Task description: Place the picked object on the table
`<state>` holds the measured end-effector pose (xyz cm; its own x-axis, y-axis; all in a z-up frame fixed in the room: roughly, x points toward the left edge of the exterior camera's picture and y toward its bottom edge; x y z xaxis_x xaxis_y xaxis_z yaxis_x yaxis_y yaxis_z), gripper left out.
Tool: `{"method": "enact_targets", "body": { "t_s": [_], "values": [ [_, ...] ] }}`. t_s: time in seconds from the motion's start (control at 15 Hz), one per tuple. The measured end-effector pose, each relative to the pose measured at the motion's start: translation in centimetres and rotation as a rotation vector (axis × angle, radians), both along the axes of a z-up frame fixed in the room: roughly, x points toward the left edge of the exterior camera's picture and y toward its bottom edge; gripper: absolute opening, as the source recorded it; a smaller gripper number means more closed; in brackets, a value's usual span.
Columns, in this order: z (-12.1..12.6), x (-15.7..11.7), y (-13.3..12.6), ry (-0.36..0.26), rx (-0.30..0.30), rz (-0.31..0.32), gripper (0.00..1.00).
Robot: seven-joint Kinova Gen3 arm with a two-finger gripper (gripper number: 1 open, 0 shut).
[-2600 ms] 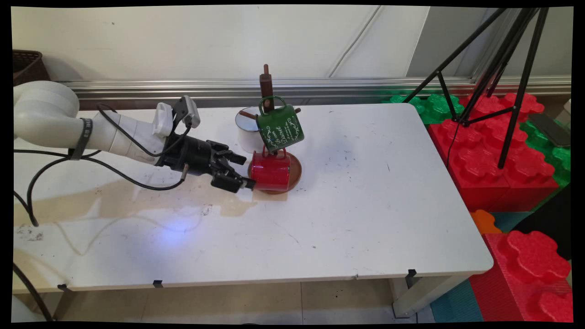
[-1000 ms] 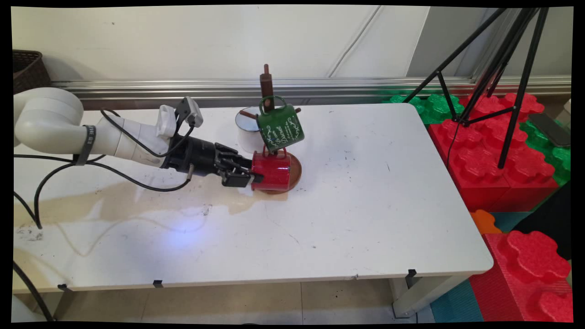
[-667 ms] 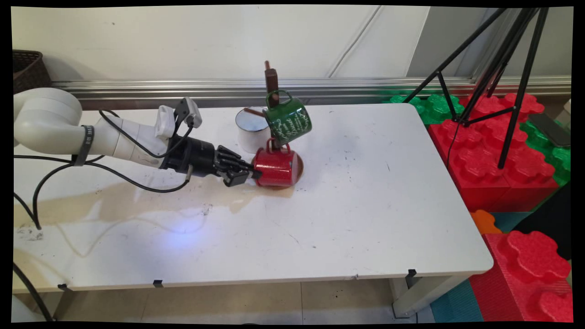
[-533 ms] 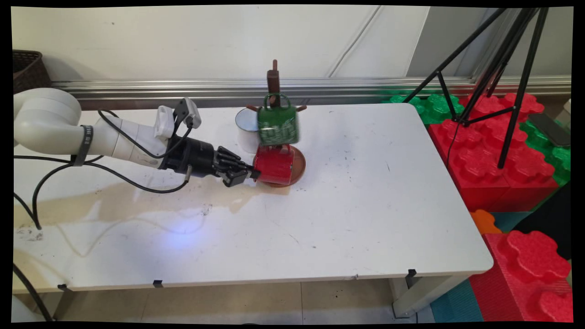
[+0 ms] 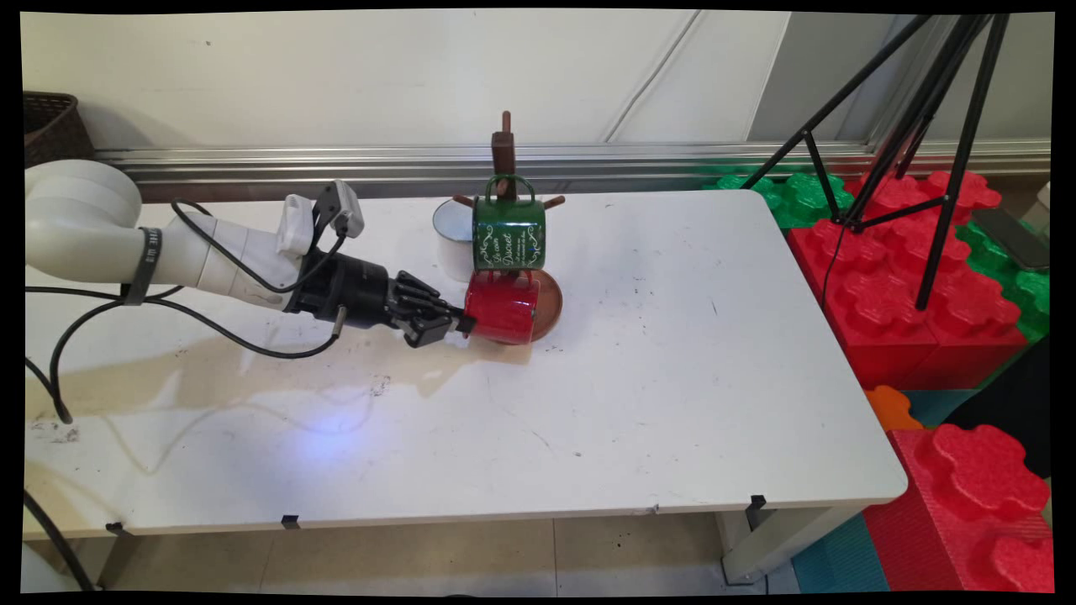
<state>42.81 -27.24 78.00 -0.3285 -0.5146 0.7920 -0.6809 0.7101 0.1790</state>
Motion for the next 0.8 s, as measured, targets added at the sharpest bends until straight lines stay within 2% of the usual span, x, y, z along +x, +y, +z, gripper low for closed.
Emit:
{"method": "enact_targets", "body": {
  "t_s": [0.8],
  "values": [
    [1.7, 0.0, 1.1, 0.016, -0.001, -0.046, 0.00]
  ]
}}
